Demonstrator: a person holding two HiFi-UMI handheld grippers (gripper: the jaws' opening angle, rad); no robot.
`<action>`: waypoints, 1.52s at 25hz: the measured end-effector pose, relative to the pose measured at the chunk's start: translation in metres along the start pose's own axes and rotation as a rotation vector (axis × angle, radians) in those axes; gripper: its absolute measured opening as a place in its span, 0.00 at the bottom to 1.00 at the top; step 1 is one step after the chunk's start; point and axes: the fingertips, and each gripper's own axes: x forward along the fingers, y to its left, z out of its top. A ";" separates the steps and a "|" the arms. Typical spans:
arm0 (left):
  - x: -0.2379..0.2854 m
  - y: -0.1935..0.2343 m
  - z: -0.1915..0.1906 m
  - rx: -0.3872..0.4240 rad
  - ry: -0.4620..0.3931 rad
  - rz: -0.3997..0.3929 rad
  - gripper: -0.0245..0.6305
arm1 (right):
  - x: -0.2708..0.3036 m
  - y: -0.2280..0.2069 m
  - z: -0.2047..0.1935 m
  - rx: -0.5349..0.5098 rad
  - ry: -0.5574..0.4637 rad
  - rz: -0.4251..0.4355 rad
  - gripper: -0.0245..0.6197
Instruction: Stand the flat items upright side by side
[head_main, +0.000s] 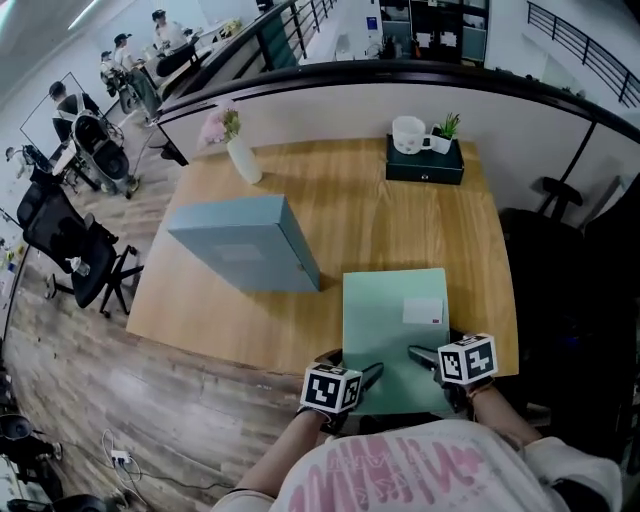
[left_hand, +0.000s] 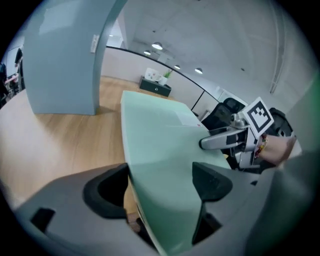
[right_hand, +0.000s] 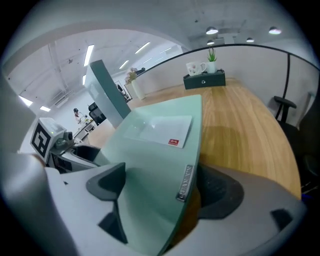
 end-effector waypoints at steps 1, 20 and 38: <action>-0.013 0.006 -0.008 0.033 -0.015 0.005 0.66 | 0.000 0.015 -0.005 0.005 -0.011 0.002 0.74; -0.263 0.128 -0.040 0.242 -0.411 0.248 0.51 | -0.016 0.286 0.043 -0.213 -0.456 0.026 0.70; -0.300 0.200 0.061 0.267 -0.535 0.216 0.51 | 0.018 0.320 0.142 -0.231 -0.517 0.011 0.70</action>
